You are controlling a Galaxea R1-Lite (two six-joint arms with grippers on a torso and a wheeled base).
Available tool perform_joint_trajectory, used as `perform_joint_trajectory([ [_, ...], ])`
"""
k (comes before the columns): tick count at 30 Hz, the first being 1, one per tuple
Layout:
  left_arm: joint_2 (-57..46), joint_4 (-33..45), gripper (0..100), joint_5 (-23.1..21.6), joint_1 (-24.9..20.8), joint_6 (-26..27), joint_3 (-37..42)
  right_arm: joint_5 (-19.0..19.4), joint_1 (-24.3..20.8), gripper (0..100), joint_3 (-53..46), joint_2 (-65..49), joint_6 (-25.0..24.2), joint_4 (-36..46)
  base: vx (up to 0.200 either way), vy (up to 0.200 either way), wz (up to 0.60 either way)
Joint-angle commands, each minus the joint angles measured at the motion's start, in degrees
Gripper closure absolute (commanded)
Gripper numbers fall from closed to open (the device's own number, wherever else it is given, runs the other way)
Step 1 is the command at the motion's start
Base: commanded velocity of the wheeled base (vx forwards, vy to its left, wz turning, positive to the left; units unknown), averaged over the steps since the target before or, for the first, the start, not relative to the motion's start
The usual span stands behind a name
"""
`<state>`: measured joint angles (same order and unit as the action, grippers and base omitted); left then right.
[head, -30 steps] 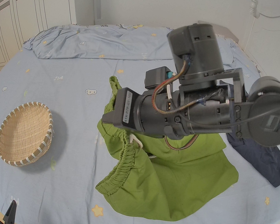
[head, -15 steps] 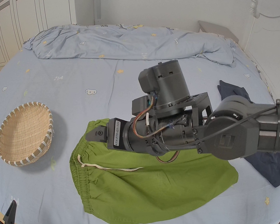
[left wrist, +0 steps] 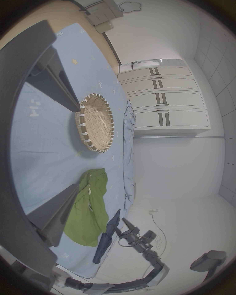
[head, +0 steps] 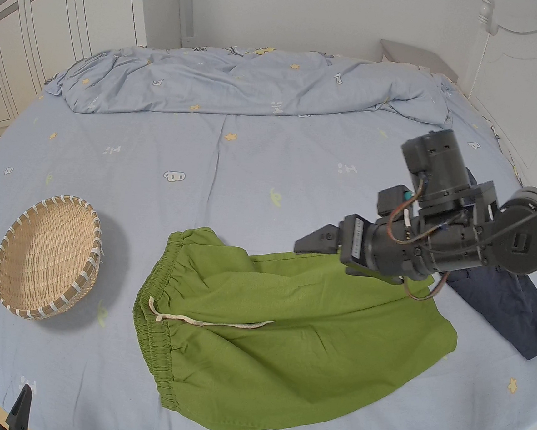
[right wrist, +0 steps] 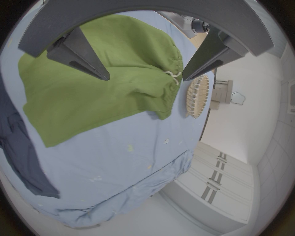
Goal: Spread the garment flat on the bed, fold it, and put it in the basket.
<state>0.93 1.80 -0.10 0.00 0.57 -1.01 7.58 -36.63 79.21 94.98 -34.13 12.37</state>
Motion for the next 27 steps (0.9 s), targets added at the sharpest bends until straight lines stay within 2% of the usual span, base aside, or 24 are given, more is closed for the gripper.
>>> perform_joint_trajectory([
  [1, 1.27, -2.42, 0, -1.05, -0.62, -10.5, -15.69, 0.15, 5.34, 0, -9.61, -9.46, 1.79, -0.42, 0.0, 0.0, 0.0],
  [2, 2.76, -1.72, 0, -1.31, -1.14, -15.16, -20.61, 0.15, 5.52, 0, -10.66, -9.99, 2.32, -0.77, 0.0, 0.0, 0.0],
  [3, 7.77, 3.29, 0, -1.75, -3.34, -22.99, -31.77, 0.15, 5.61, 0, -13.38, -11.22, 3.37, -2.53, 0.0, 0.0, 0.0],
  [5, 13.05, 11.64, 0, -2.71, -5.8, -22.28, -37.66, -0.02, 5.7, 0, -16.46, -12.71, 3.81, -4.99, 0.0, 0.0, 0.0],
  [7, 19.46, 17.53, 0, -4.74, -9.93, -19.73, -38.01, -0.02, 5.78, 0, -19.71, -15.26, 3.99, -7.54, 0.0, 0.0, 0.0],
  [8, 22.98, 18.23, 0, -5.53, -12.3, -18.77, -37.13, -0.02, 6.13, 0, -20.86, -15.96, 3.99, -8.68, 0.0, 0.0, 0.0],
  [9, 23.51, 18.23, 0, -5.7, -12.66, -18.68, -37.04, -0.02, 6.22, 0, -21.03, -16.05, 3.99, -8.77, 0.0, 0.0, 0.0],
  [11, 34.23, 18.15, 0, -6.85, -18.81, -19.38, -34.58, 0.24, 8.07, 0, -23.67, -17.63, 3.9, -11.06, 0.0, 0.0, 0.0],
  [13, 41.79, 17.97, 0, -7.11, -21.01, -20.96, -34.58, 0.42, 8.6, 0, -25.34, -18.78, 3.9, -11.76, 0.0, 0.0, 0.0],
  [15, 48.82, 16.65, 0, -7.46, -21.8, -21.93, -34.58, 0.59, 9.21, 0, -26.57, -19.65, 3.9, -11.85, 0.0, 0.0, 0.0],
  [16, 48.82, 16.65, 0, -7.46, -21.8, -21.93, -34.58, 0.59, 9.21, 0, -26.57, -19.65, 3.9, -11.85, 0.0, 0.0, 0.0],
  [18, 59.98, 9.27, 0, -9.48, -21.62, -22.63, -34.41, 0.59, 9.74, 0, -28.24, -21.06, 4.34, -11.76, 0.0, 0.0, 0.0],
  [21, 70.88, 2.06, 0, -13.17, -20.21, -24.65, -33.88, 0.33, 10.35, 0, -28.59, -21.15, 4.43, -11.41, 0.0, 0.0, 0.0],
  [24, 78.79, -1.28, 0, -16.69, -18.72, -25.09, -33.18, -0.2, 10.62, 0, -28.41, -20.89, 4.6, -11.23, 0.0, 0.0, 0.0],
  [26, 80.37, -2.33, 0, -17.48, -18.54, -24.74, -32.04, -0.29, 10.7, 0, -28.24, -20.89, 4.87, -11.32, 0.0, 0.0, 0.0],
  [27, 82.57, -5.94, 0, -18.45, -18.19, -23.86, -29.4, -0.11, 10.97, 0, -27.97, -21.15, 5.04, -11.23, 0.0, 0.0, 0.0],
])
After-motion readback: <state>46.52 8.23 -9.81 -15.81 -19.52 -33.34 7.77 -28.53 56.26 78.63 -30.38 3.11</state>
